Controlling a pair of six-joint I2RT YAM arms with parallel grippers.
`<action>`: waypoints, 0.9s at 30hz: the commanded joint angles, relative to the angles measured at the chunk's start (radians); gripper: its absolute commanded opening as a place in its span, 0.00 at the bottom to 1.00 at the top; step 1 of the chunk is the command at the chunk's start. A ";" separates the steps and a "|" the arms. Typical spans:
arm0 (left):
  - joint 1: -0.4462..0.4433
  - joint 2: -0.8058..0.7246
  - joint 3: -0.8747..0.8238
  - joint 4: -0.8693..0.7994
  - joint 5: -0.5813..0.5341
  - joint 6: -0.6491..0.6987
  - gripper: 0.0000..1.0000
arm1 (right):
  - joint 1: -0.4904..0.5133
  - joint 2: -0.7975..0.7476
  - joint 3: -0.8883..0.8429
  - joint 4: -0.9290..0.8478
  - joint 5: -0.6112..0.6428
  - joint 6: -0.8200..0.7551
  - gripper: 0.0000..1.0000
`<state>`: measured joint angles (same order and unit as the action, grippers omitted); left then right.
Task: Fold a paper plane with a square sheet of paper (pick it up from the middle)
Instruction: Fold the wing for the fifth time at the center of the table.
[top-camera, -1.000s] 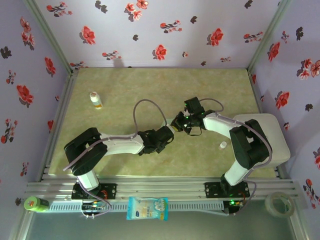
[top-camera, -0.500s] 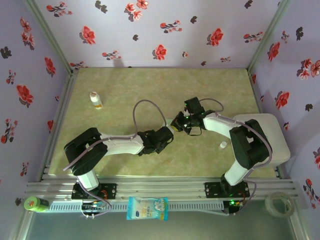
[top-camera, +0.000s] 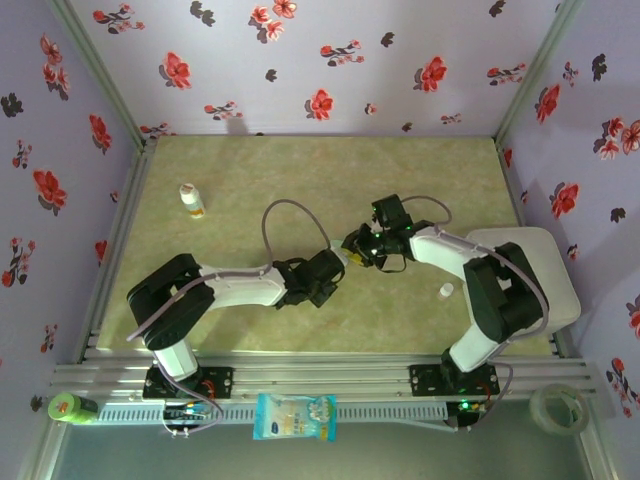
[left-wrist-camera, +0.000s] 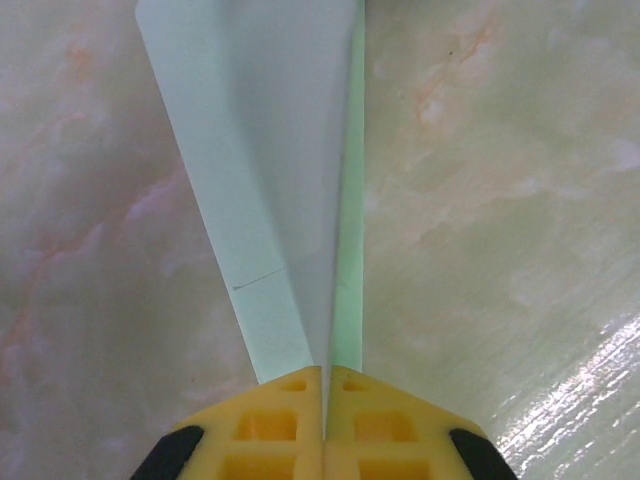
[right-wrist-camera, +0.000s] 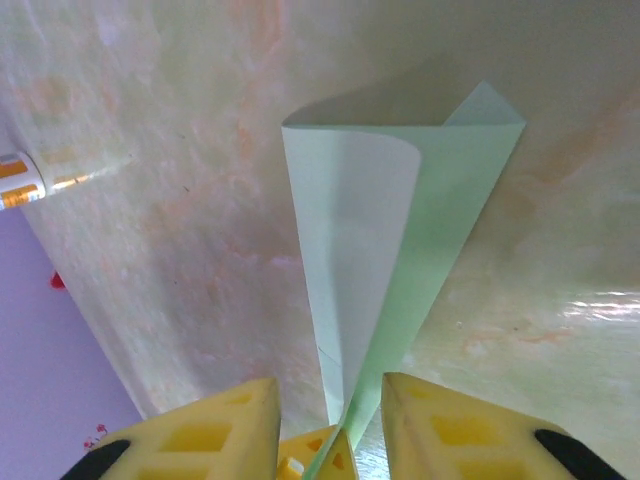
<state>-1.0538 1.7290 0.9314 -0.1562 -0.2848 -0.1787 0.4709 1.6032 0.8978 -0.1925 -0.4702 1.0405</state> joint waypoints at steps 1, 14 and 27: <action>0.021 0.018 0.014 0.004 0.104 -0.044 0.00 | -0.030 -0.082 -0.017 -0.078 0.088 -0.044 0.38; 0.102 0.067 0.024 0.058 0.386 -0.135 0.00 | -0.090 -0.181 -0.106 -0.077 0.095 -0.088 0.44; 0.176 0.143 0.054 0.071 0.589 -0.228 0.00 | -0.089 -0.168 -0.202 0.050 0.015 -0.069 0.42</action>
<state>-0.8822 1.8271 0.9699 -0.0589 0.2489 -0.3687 0.3840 1.4254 0.7158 -0.1852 -0.4263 0.9764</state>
